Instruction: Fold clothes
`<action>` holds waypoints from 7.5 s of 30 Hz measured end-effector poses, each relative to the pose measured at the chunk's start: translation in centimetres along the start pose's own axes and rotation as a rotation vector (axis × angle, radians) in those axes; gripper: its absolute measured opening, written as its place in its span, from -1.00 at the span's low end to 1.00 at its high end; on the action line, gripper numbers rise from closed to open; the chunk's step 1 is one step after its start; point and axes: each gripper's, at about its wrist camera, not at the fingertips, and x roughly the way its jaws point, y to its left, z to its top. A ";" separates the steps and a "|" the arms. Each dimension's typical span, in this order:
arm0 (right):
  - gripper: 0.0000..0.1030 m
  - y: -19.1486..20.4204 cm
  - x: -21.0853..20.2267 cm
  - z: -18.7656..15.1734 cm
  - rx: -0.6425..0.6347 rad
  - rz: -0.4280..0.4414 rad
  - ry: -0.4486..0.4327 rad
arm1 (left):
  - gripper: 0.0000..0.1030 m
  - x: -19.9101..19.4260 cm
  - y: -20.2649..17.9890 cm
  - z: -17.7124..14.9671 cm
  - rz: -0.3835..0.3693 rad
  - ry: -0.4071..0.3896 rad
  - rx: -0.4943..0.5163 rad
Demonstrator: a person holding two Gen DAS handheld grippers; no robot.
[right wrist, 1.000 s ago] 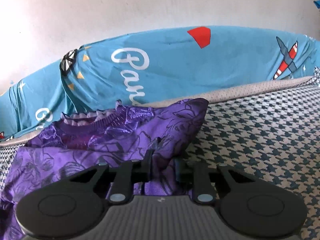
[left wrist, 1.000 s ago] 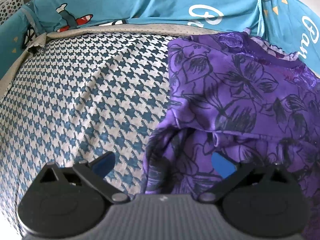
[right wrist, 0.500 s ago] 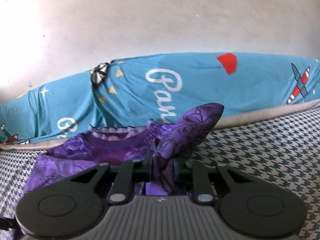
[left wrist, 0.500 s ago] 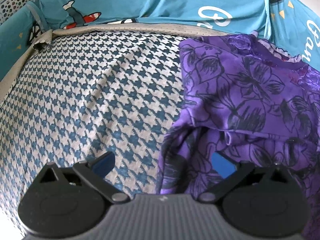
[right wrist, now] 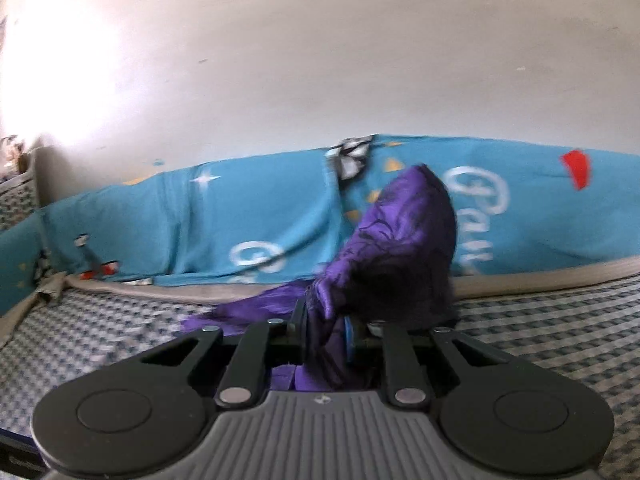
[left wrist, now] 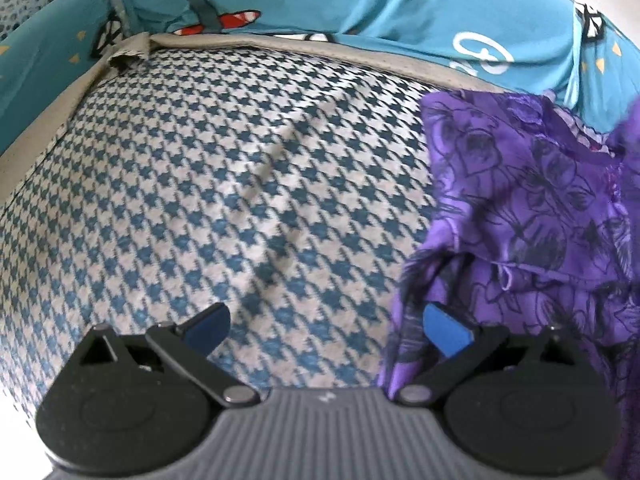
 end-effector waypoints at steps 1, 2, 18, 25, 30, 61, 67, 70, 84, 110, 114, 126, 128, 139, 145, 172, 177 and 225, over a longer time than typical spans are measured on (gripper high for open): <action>-0.66 0.9 0.3 -0.2 -0.011 0.016 0.001 | 1.00 -0.1 0.4 0.0 0.002 -0.003 -0.006; -0.66 1.8 0.6 -0.4 -0.022 0.033 0.002 | 1.00 -0.2 0.8 0.0 0.006 -0.003 -0.012; -0.61 10.0 5.0 -4.4 -0.149 0.204 0.038 | 1.00 0.2 5.3 0.1 0.045 0.026 -0.105; -0.10 10.2 4.6 -4.7 -0.184 0.309 0.052 | 1.00 0.3 4.4 0.0 0.059 0.028 -0.081; -0.10 9.4 4.1 -3.8 -0.158 0.348 0.083 | 1.00 0.3 4.2 0.2 0.061 0.023 -0.090; -0.30 8.4 3.0 -6.0 -0.186 0.324 0.171 | 1.00 -0.1 2.6 0.7 0.053 0.005 -0.072; -0.26 7.0 0.2 -5.8 -0.202 0.291 0.159 | 1.00 -0.3 1.7 0.4 0.054 -0.004 -0.038; -0.26 6.1 -1.1 -6.1 -0.193 0.264 0.165 | 1.00 -0.2 1.2 0.3 0.056 -0.005 -0.016; -0.14 3.4 -5.6 -7.9 -0.126 0.180 0.214 | 1.00 0.5 -2.9 -1.4 0.078 -0.003 0.108; 0.04 0.9 -11.1 -10.1 -0.037 0.062 0.228 | 1.00 -2.8 -6.6 -8.0 0.030 -0.092 0.271; 0.04 0.6 -11.8 -10.5 -0.026 0.052 0.231 | 1.00 -3.0 -6.8 -8.8 0.024 -0.093 0.280; 0.04 0.0 -13.1 -11.4 -0.006 0.025 0.244 | 1.00 -3.3 -6.8 -11.0 0.016 -0.085 0.291; 0.04 -0.2 -13.3 -11.6 -0.003 0.020 0.243 | 1.00 -3.4 -6.7 -11.3 0.020 -0.089 0.294; 0.05 -4.6 -16.7 -12.6 0.083 -0.115 0.207 | 1.00 -3.0 -6.3 -12.3 0.030 -0.081 0.283; 0.05 -8.5 -17.0 -13.2 0.168 -0.224 0.210 | 1.00 -2.6 -6.1 -12.2 0.012 -0.065 0.250; 0.32 -10.4 -13.1 -14.0 0.382 -0.216 0.222 | 1.00 -4.8 -11.8 -15.6 -0.177 -0.089 0.409; 0.33 -9.9 -12.2 -14.1 0.313 -0.234 0.220 | 1.00 -5.5 -13.8 -17.9 -0.263 -0.080 0.515; -0.83 -8.5 -19.1 -9.9 0.185 -0.183 -0.135 | 1.00 -9.2 -12.6 -21.0 -0.459 -0.108 0.413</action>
